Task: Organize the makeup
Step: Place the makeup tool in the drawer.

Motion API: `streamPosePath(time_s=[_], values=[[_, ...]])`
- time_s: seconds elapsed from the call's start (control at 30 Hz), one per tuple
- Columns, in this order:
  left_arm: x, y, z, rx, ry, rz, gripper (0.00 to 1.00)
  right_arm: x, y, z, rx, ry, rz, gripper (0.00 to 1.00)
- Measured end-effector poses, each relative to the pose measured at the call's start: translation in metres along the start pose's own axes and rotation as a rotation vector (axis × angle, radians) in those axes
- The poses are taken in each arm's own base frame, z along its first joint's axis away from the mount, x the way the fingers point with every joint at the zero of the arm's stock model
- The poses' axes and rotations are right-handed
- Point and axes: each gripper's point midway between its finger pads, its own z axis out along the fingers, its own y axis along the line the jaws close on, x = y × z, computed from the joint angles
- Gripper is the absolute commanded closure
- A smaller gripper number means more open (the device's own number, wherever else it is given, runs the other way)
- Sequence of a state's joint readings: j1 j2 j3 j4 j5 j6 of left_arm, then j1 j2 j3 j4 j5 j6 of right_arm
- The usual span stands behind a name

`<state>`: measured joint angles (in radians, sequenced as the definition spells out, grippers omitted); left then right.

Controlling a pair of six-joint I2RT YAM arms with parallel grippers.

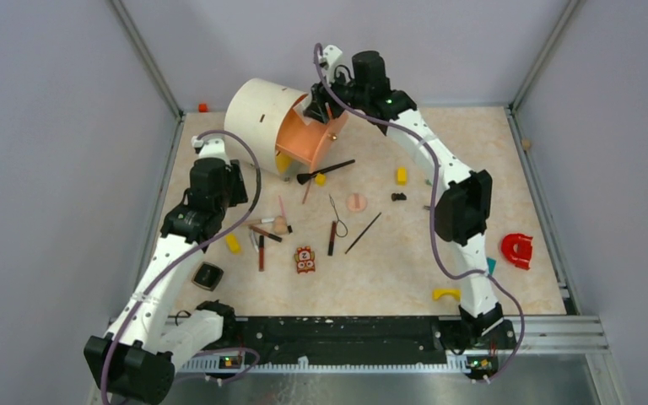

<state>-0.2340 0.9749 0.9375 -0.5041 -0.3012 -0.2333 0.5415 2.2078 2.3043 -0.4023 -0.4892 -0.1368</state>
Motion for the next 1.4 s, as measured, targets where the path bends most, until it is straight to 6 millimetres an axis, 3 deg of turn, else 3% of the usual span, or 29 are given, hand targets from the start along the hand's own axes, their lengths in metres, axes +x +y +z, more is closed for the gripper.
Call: streamPosePath(time_s=[0.27,0.63,0.9,1.2,1.3,1.4], values=[[0.000,-0.001,0.001,0.013,0.002,-0.007,0.42,0.003,0.018,0.009,-0.012,0.025,-0.084,1.00],[0.001,-0.003,0.001,0.030,0.006,-0.010,0.42,0.015,0.022,0.026,0.014,0.057,-0.155,1.00],[0.000,-0.003,0.002,0.038,0.005,-0.013,0.42,0.036,0.020,0.041,0.010,0.089,-0.141,1.00],[0.002,-0.005,0.002,0.050,0.011,-0.010,0.42,0.035,0.018,0.046,0.014,0.068,-0.133,0.98],[0.002,-0.005,0.002,0.052,0.011,-0.010,0.42,0.034,0.017,0.051,0.017,0.053,-0.130,0.91],[0.002,-0.005,0.002,0.052,0.011,-0.011,0.41,0.033,0.016,0.054,0.018,0.036,-0.121,0.69]])
